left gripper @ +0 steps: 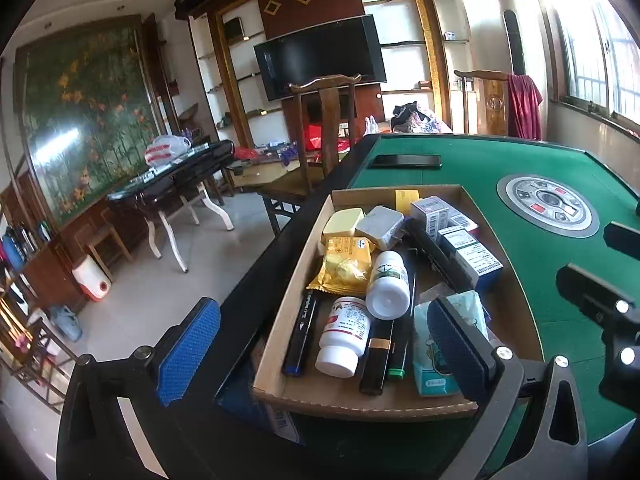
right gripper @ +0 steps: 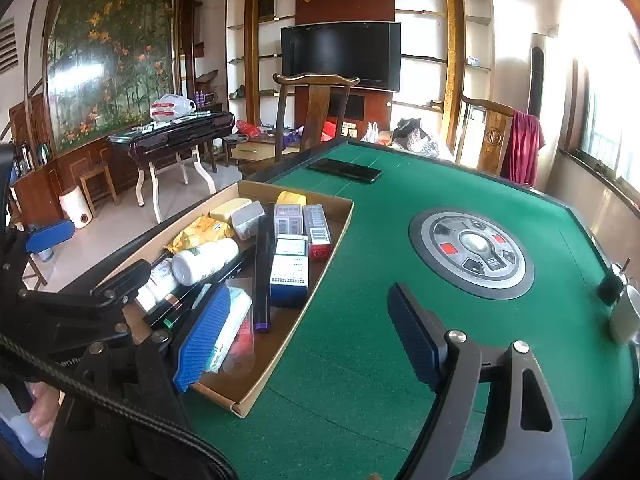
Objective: Organize objects
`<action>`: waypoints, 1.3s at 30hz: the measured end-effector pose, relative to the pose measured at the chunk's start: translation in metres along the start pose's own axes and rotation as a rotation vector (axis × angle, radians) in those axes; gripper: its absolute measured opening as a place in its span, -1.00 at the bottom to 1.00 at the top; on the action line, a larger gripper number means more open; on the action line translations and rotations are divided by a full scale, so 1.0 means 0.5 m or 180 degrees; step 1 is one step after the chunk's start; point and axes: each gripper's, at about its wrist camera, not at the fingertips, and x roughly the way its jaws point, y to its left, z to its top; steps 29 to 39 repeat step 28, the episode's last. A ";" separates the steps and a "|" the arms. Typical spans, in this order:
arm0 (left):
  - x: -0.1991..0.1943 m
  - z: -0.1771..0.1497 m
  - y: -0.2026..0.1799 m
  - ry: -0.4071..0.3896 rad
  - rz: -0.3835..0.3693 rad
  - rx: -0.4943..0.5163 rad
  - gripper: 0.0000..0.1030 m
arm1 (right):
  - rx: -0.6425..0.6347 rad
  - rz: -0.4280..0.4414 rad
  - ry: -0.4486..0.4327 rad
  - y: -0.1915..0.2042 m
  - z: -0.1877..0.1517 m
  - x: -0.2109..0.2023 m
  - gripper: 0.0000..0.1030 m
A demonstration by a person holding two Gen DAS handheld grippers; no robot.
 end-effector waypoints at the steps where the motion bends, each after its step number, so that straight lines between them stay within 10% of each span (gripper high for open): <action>1: -0.001 -0.001 0.003 -0.0009 -0.0010 -0.0013 0.98 | 0.0003 -0.0001 0.0002 0.001 -0.001 0.001 0.58; 39: -0.029 -0.013 0.026 -0.0153 0.0172 -0.0056 0.98 | 0.0021 0.0040 0.0002 0.015 -0.001 -0.003 0.58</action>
